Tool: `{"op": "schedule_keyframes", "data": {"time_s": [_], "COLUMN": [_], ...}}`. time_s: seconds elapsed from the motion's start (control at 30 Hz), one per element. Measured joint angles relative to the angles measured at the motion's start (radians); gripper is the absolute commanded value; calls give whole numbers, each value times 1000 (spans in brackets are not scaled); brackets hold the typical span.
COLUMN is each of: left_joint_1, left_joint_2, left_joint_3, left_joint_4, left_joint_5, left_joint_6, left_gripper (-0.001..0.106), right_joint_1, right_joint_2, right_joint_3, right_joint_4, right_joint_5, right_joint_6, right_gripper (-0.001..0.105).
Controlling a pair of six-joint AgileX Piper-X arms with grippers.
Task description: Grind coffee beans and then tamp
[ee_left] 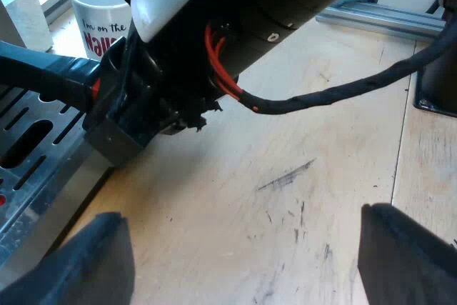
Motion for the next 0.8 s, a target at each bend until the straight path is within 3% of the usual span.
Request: {"op": "schedule_keyframes", "data": {"time_s": [0.33, 0.8], "left_joint_1": [0, 0], "left_joint_2": [0, 0], "left_joint_3": [0, 0], "left_joint_4": [2, 4], "left_joint_5": [0, 0], "left_joint_6": [0, 0], "left_gripper": [67, 67], "right_joint_1": [18, 131], "right_joint_2": [0, 0], "right_joint_3": [0, 0], "right_joint_4": [4, 76], "right_joint_5": [19, 120], "right_joint_6": [3, 96], "right_gripper": [0, 0]}}
